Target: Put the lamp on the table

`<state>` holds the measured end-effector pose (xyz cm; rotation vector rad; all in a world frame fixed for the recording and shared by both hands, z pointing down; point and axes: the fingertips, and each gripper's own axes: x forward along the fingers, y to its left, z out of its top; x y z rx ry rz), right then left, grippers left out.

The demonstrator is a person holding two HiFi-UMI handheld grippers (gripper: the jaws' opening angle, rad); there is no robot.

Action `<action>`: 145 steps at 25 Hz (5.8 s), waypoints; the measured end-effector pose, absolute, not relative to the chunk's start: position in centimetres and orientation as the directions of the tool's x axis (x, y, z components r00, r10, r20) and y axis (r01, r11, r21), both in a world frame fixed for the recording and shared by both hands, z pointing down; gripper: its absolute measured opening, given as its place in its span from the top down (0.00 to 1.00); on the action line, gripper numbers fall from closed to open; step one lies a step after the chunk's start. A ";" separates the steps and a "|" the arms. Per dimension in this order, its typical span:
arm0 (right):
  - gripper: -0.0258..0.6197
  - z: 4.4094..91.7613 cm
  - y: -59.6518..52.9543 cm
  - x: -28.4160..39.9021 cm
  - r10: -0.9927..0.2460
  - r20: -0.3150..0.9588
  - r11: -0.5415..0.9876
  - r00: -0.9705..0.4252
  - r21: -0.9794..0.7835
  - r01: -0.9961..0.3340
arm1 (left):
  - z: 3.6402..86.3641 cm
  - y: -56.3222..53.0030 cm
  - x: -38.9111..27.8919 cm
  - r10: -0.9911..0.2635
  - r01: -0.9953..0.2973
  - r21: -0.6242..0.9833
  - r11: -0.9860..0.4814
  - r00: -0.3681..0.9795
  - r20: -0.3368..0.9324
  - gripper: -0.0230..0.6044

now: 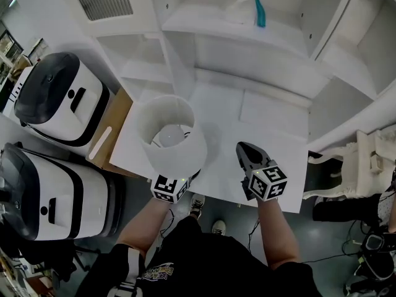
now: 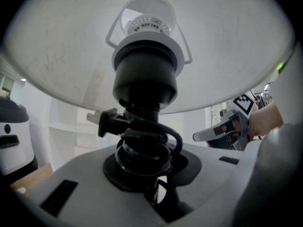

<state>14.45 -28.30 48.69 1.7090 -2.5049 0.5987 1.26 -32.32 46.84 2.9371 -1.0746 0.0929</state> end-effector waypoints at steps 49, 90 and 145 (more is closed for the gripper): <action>0.92 58.5 -43.1 18.5 -0.885 0.397 0.106 -0.244 -0.338 -0.935 | 55.4 -51.7 9.7 -0.567 -0.566 -0.026 -0.824 0.823 0.033 0.83; 0.92 61.3 -43.2 19.2 -0.868 0.417 0.104 -0.271 -0.381 -0.919 | 59.9 -54.4 9.4 -0.623 -0.619 -0.070 -0.782 0.775 0.106 0.73; 0.92 50.6 -14.3 10.1 -0.808 0.262 0.424 -0.528 -0.365 -0.829 | 51.9 -14.8 -4.2 -0.657 -0.748 0.140 -0.649 0.644 0.392 0.95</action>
